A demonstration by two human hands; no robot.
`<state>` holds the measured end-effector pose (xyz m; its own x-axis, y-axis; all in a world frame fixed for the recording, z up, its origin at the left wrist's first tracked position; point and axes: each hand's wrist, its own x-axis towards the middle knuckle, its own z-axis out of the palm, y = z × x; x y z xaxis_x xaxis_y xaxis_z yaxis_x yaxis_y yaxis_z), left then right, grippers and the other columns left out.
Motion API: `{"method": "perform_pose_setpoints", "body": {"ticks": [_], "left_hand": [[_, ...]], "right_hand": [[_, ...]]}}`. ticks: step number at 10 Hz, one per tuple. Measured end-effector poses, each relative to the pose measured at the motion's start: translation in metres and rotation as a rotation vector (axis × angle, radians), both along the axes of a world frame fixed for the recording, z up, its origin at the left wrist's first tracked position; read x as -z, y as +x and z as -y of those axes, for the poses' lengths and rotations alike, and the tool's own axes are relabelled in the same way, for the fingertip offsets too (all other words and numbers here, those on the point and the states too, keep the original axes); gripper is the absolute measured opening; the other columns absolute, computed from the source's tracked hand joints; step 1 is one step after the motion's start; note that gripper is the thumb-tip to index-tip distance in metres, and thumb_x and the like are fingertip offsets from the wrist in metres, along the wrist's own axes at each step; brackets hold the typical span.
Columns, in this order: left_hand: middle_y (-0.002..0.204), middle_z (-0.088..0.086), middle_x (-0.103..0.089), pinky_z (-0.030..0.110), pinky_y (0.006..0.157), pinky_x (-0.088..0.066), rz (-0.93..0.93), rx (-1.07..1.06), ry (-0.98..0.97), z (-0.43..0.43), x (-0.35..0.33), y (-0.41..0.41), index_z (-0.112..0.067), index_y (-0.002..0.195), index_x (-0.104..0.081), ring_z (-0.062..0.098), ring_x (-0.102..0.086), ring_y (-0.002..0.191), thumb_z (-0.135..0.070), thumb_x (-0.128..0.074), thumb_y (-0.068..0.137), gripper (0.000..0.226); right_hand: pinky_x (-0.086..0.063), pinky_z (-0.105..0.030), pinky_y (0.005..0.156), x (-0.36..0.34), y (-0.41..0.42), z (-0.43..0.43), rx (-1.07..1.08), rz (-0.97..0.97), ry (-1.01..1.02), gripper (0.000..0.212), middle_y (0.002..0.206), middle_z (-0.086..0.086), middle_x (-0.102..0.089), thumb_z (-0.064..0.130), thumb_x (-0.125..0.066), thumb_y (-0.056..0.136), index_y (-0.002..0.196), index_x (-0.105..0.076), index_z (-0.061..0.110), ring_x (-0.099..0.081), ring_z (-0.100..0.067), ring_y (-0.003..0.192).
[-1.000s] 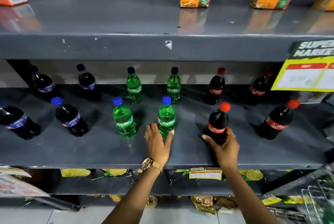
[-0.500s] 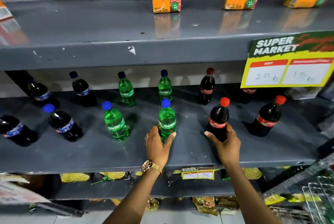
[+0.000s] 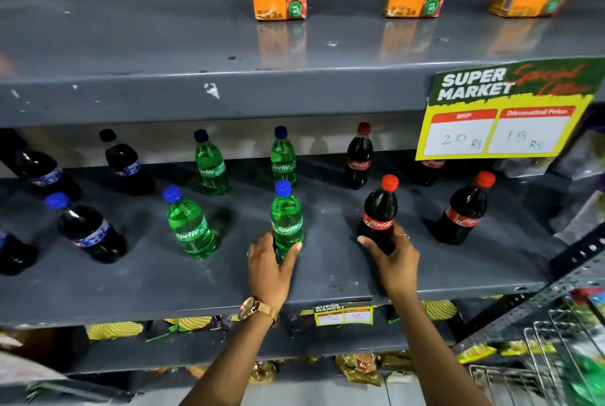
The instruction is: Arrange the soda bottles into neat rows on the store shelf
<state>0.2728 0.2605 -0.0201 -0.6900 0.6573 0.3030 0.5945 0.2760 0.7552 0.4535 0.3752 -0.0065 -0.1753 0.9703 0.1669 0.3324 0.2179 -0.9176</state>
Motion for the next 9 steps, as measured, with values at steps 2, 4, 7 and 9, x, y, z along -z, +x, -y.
{"method": "perform_pose_setpoints", "body": {"ticks": [2, 4, 7, 9], "left_hand": [[0.089, 0.011, -0.063, 0.037, 0.074, -0.042, 0.006, -0.001, 0.018, 0.0, 0.002, -0.003, -0.009, 0.098, -0.056, 0.028, -0.052, 0.083, -0.051, -0.056, 0.077, 0.046], [0.092, 0.012, -0.066, 0.033, 0.071, -0.039, -0.019, -0.017, 0.007, -0.001, 0.002, -0.001, -0.009, 0.102, -0.057, 0.029, -0.054, 0.085, -0.037, -0.068, 0.079, 0.037], [0.091, 0.007, -0.067, 0.035, 0.074, -0.042, -0.022, 0.025, -0.01, 0.001, -0.001, -0.001, -0.012, 0.108, -0.056, 0.027, -0.053, 0.087, -0.042, -0.065, 0.08, 0.042], [0.138, 0.022, -0.045, 0.047, 0.107, -0.028, 0.091, 0.125, -0.074, 0.019, -0.015, 0.005, -0.001, 0.14, -0.025, 0.037, -0.04, 0.126, -0.045, -0.069, 0.074, 0.09]], "right_hand": [[-0.041, -0.026, 0.081, 0.002, -0.002, -0.002, -0.011, 0.033, 0.019, 0.054, 0.111, -0.008, -0.07, 0.03, -0.078, 0.074, 0.12, -0.057, 0.012, -0.062, -0.023, 0.105], [-0.042, -0.026, 0.081, 0.002, -0.002, 0.0, -0.01, 0.048, 0.029, 0.052, 0.111, -0.01, -0.069, 0.03, -0.078, 0.074, 0.118, -0.058, 0.011, -0.062, -0.024, 0.103], [-0.045, -0.031, 0.091, -0.003, 0.0, 0.002, -0.039, 0.057, -0.021, 0.075, 0.116, 0.004, -0.063, 0.031, -0.081, 0.069, 0.134, -0.046, 0.017, -0.057, -0.014, 0.11], [-0.044, -0.04, 0.104, -0.035, 0.026, 0.068, 0.077, -0.243, -0.068, 0.071, 0.133, -0.007, -0.057, 0.03, -0.076, 0.073, 0.135, -0.045, 0.016, -0.054, -0.019, 0.122]]}}
